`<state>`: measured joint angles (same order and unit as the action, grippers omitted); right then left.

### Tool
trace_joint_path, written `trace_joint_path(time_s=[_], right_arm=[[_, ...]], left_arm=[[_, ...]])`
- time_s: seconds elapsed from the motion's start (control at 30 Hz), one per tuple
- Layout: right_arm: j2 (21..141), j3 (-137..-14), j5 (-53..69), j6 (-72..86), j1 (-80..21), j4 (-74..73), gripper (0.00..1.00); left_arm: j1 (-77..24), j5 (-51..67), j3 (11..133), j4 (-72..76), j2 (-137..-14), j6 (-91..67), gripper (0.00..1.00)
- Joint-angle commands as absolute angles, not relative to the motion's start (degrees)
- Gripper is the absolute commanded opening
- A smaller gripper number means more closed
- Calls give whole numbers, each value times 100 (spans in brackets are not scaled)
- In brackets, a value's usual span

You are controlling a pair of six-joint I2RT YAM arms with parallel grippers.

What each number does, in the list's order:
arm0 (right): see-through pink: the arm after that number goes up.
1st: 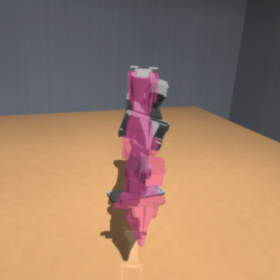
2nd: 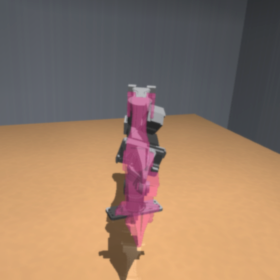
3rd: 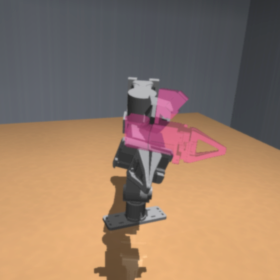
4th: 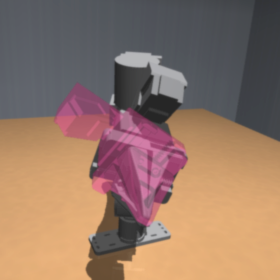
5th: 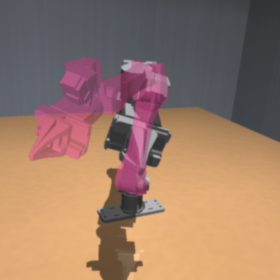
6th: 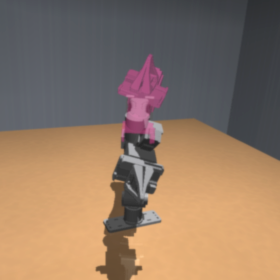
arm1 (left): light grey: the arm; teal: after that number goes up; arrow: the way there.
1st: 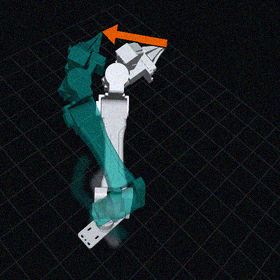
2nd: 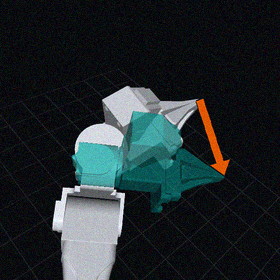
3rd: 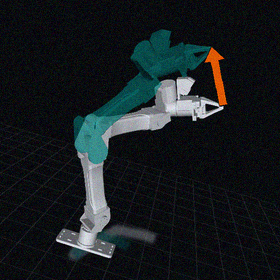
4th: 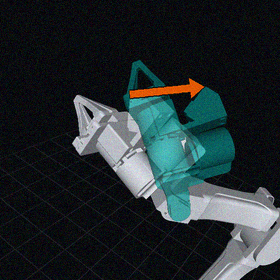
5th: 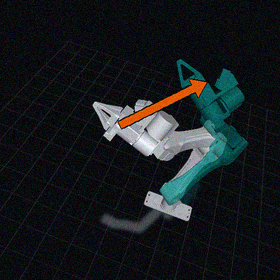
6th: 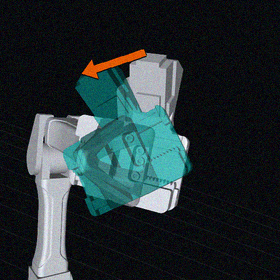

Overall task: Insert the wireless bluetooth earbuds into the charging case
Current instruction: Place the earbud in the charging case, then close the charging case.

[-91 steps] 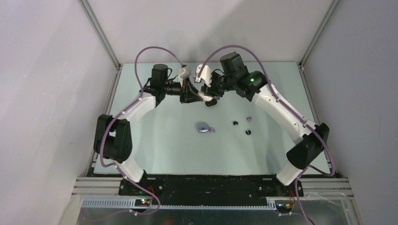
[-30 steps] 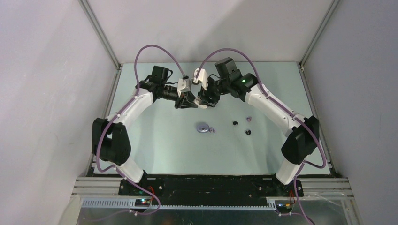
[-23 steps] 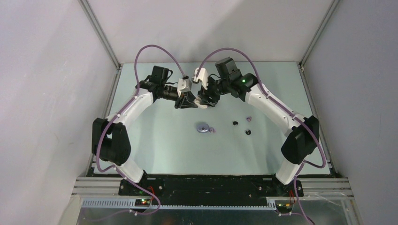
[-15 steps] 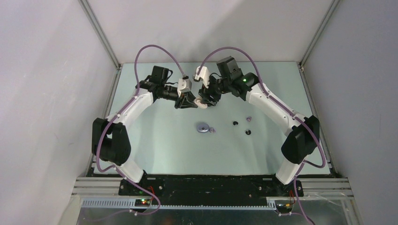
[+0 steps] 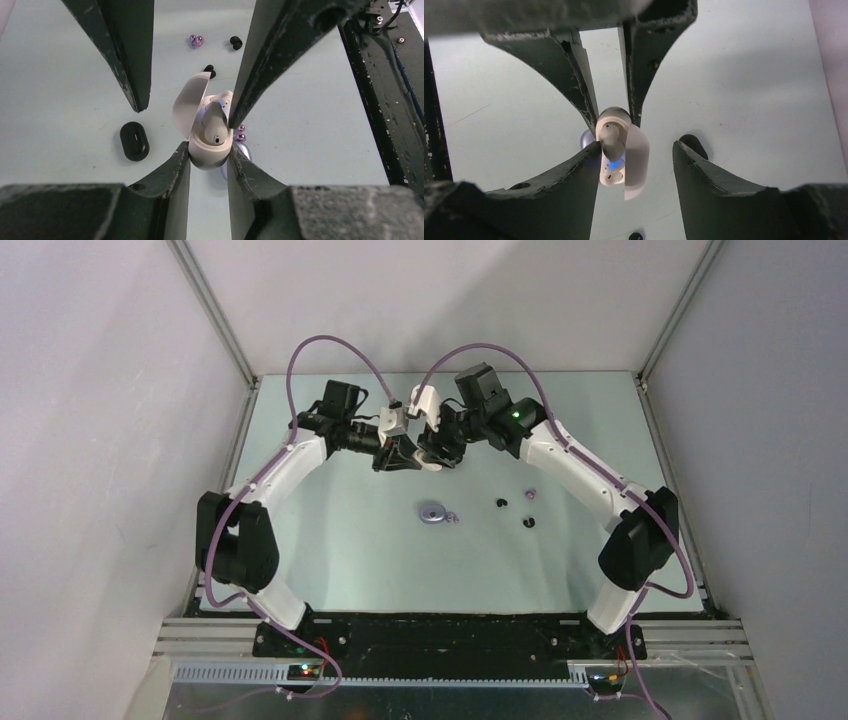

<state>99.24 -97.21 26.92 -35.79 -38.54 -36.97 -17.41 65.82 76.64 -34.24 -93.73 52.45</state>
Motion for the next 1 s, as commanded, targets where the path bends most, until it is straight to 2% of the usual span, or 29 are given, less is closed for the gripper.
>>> trace_joint_path(time_s=[0.0,0.23,0.4,0.5,0.97], right_arm=[[9980,-9868,2507,-3544,-3978,-3348,59],[9939,-9962,2567,-3640,-3979,-3487,60],[9521,-9984,3692,-3482,-3696,-3738,69],[9439,-10066,3978,-3262,-3508,-3837,72],[9687,-9995,3606,-2863,-3184,-3457,68]], left_arm=[[-1784,6684,7810,-3200,-9109,5125,0],[-1776,6657,7756,-3101,-9100,4969,0],[-1722,6695,7641,-2786,-9078,4604,0],[-1719,6731,7607,-2705,-9063,4524,0],[-1705,6755,7752,-3003,-9127,4787,0]])
